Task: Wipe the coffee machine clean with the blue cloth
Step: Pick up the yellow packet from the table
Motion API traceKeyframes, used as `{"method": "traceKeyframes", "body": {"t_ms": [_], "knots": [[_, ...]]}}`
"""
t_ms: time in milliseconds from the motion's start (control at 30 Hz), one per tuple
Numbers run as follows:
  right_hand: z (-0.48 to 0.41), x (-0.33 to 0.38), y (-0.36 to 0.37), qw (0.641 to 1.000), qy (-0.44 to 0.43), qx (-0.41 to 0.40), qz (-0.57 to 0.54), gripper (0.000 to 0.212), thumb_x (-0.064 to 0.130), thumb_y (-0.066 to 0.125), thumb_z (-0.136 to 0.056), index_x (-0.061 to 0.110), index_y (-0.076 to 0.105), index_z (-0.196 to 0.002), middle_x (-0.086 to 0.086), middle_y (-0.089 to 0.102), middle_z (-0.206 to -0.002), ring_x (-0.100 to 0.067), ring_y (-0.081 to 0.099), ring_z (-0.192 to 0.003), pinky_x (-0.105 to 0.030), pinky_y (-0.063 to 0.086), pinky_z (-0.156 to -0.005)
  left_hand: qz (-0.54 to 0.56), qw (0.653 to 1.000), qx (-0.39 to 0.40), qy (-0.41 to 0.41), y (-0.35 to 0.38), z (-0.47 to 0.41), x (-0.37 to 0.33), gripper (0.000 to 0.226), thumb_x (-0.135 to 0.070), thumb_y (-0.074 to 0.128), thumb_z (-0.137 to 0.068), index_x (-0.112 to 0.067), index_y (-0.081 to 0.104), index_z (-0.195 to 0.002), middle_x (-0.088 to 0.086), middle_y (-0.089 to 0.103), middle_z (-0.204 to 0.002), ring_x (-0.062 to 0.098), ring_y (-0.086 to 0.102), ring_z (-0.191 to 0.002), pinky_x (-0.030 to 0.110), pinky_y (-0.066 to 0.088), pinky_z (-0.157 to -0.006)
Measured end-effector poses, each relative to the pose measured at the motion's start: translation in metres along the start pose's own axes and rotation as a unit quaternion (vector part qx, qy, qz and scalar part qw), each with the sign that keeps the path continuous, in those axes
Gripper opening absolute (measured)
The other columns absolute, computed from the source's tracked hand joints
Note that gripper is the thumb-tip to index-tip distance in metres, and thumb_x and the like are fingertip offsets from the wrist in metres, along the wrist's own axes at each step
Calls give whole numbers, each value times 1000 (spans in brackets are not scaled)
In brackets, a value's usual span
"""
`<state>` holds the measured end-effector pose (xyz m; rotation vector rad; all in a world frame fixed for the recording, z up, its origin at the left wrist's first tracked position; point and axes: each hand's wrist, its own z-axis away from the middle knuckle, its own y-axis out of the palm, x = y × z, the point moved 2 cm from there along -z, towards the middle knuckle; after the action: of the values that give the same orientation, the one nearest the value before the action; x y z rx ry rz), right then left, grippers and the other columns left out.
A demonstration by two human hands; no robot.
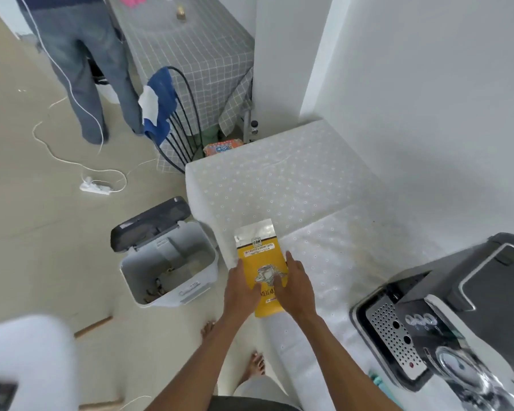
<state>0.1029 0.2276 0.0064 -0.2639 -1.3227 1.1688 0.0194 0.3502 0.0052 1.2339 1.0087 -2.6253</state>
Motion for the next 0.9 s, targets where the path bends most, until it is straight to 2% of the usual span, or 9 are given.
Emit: {"method": "traceKeyframes", "body": {"t_ms": [100,233,367,500,600,667,767,833,900], "knots": [[-12,35,13,999,-26,11,-28,66,25,58,-99,12,31,-158,-12,50,-140,-31,63,-118,-41,55,-87,44,996,-73,-13,-36,-2,-1,52,-22,63,-85,-30,48,-134,-7,53,-122,17,59,-109,43,56,-88],[-24,91,42,995,-68,50,-61,58,24,59,-96,20,41,-150,-8,52,-127,-28,67,-107,-37,57,-82,94,987,-133,5,-96,-10,15,40,-10,58,-82,-36,61,-112,-7,63,-107,11,62,-98,37,56,-84],[-34,139,76,990,-90,88,-70,61,27,61,-96,23,39,-152,-6,50,-127,-26,65,-107,-39,58,-86,129,979,-159,-4,-152,-22,39,55,5,50,-79,-48,57,-94,-8,71,-88,14,68,-79,37,59,-70],[-55,179,104,985,-92,121,-80,66,23,62,-93,29,38,-154,4,51,-121,-19,58,-111,-42,54,-95,147,977,-152,-15,-194,-42,61,65,11,46,-82,-53,57,-86,-8,69,-77,19,64,-69,35,53,-65],[-77,203,124,984,-96,136,-65,53,19,61,-90,32,51,-141,3,63,-127,-19,58,-121,-41,53,-99,145,981,-126,-22,-218,-70,78,66,14,42,-83,-50,54,-90,-12,66,-79,11,59,-67,21,47,-62],[-98,214,143,983,-101,146,-43,45,21,58,-87,35,55,-131,4,67,-124,-21,61,-118,-42,55,-96,151,982,-106,-26,-229,-91,88,63,14,42,-85,-47,52,-100,-10,67,-86,8,60,-70,12,42,-57],[-133,217,178,982,-97,163,-17,45,24,55,-82,35,54,-125,7,68,-119,-22,62,-114,-44,56,-93,153,984,-76,-43,-240,-121,103,59,12,41,-87,-41,51,-111,-7,67,-95,8,63,-80,8,41,-57],[-149,223,194,982,-89,163,-13,44,25,56,-81,35,54,-124,7,69,-118,-22,63,-112,-46,56,-94,150,985,-64,-49,-243,-143,112,54,11,42,-88,-37,51,-112,-5,66,-97,7,62,-80,8,41,-56],[-161,228,204,984,-75,161,-17,44,20,59,-83,33,56,-125,5,68,-121,-21,63,-112,-41,54,-95,149,986,-55,-56,-245,-163,119,50,8,44,-89,-36,50,-111,-6,64,-96,4,59,-76,8,40,-54]]}}
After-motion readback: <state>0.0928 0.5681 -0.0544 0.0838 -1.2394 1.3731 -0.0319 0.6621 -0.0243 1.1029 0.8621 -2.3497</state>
